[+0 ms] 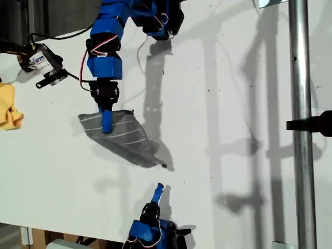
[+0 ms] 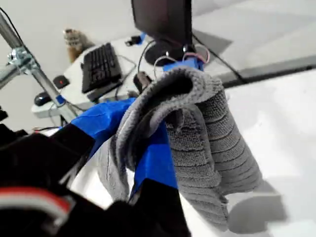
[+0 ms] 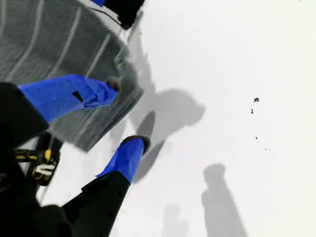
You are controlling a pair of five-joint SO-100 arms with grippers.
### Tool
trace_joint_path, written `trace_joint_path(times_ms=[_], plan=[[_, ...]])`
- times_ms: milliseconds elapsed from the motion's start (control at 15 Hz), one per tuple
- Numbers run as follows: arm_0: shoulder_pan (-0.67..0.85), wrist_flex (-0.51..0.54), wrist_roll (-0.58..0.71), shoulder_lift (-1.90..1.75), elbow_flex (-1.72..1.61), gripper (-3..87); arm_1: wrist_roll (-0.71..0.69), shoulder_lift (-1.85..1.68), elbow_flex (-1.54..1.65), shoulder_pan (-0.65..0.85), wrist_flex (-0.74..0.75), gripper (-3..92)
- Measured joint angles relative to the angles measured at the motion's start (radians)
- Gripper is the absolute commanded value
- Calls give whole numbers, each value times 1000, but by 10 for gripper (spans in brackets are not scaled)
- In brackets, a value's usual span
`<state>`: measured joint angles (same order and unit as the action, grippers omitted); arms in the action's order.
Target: Grasp corners of a towel and fold twice.
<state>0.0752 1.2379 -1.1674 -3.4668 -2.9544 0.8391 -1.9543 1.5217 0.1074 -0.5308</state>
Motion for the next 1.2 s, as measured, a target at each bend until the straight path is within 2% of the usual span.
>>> trace_joint_path(times_ms=[133, 267, 400, 533, 600, 733, 1000, 1067, 1200], plan=[[0, -2, -2, 0, 0, 178, 195, -278, 321, 25, -176, -1], [0, -17, -2, 0, -15, 178, 402, -423, 505, 38, -459, -1], [0, -21, -2, 0, -18, 178, 565, -422, 583, 6, -719, -1], [0, -21, -5, 0, -29, 180, 641, -301, 584, -25, -910, -1], [0, -25, -8, 0, -35, 180, 638, -233, 584, -34, -897, -1], [0, -25, -8, 0, -40, 180, 574, -26, 506, -35, -769, -1], [0, -26, -8, 0, -40, 181, 387, 601, -75, -35, -683, -1], [0, -26, -9, 0, -40, 181, 359, 686, -155, -35, -646, 25], [0, -26, -11, 0, -40, 181, 325, 747, -170, -21, -483, 294]])
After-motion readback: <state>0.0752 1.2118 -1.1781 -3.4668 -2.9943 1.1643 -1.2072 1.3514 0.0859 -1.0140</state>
